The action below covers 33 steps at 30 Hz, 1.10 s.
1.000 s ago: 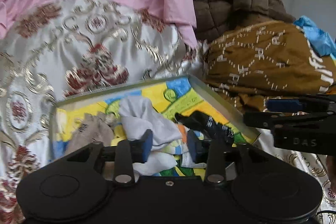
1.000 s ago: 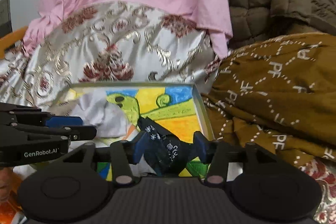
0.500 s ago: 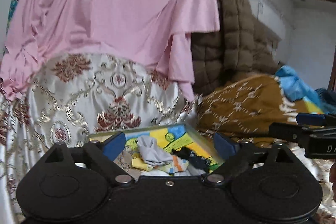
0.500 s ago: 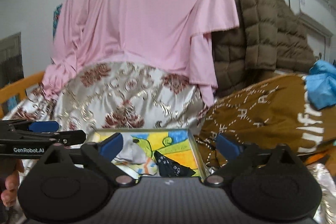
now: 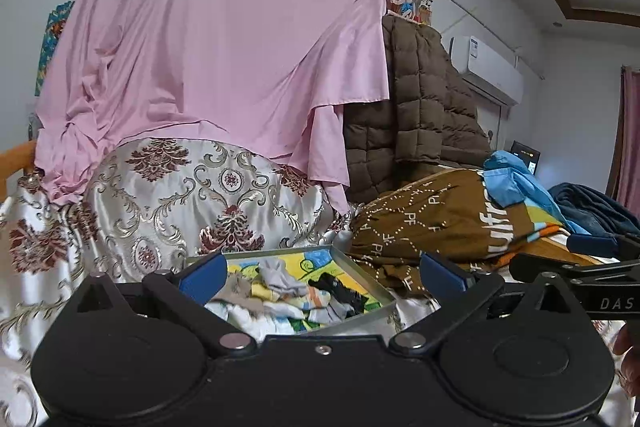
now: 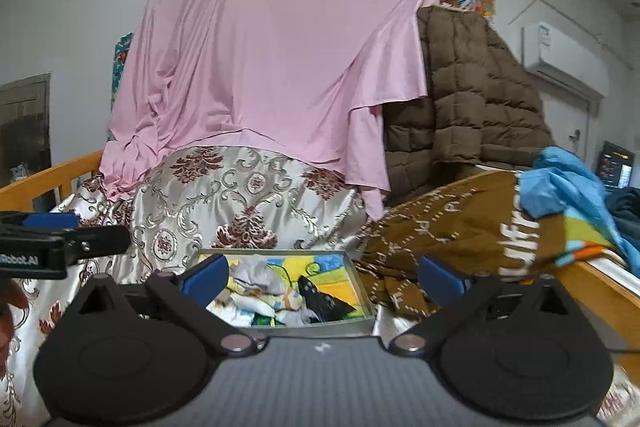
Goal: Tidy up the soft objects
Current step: 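Pull both open tools back up from the tray, then move both tools toward the orange rubber strap and white fuzzy sock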
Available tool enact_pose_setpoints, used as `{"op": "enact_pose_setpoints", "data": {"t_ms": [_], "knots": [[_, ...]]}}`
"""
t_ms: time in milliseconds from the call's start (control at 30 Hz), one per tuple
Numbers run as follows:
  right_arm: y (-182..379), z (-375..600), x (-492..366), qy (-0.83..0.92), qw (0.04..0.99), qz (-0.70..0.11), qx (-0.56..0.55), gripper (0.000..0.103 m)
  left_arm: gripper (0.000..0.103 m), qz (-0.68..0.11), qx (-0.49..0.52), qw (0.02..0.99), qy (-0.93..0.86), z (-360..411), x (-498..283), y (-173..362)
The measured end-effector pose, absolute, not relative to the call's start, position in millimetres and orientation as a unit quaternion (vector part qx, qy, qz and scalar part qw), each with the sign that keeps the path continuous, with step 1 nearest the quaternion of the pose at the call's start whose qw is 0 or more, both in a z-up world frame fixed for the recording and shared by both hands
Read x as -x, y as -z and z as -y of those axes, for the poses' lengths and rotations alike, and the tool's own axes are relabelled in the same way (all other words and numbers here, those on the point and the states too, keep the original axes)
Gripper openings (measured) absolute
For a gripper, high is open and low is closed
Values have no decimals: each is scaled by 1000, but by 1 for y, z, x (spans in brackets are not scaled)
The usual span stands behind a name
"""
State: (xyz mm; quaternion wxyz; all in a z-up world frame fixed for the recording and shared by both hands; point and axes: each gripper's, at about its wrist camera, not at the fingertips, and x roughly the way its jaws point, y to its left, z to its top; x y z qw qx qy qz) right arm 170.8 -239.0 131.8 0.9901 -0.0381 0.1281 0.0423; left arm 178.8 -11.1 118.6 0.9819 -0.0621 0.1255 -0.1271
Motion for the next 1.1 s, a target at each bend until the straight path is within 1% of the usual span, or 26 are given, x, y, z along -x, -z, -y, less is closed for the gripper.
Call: {"op": "enact_pose_setpoints", "data": {"t_ms": [133,333,567,733,1100], "knots": [[-118,238,-140,-26,990,-133,31,103,102,-133,52,982,125,11,-147,-108],[-87,230,-98,-9,988,-144,49,103,102,-150,35,981,117,10,-111,-87],[-63,225,-69,4,986,-160,38,103,102,-176,16,978,111,8,-81,-64],[-50,224,-59,12,984,-174,25,103,102,-200,8,974,105,4,-73,-49],[-9,224,-64,24,972,-233,-2,103,102,-253,-30,963,90,1,-77,-18]]}}
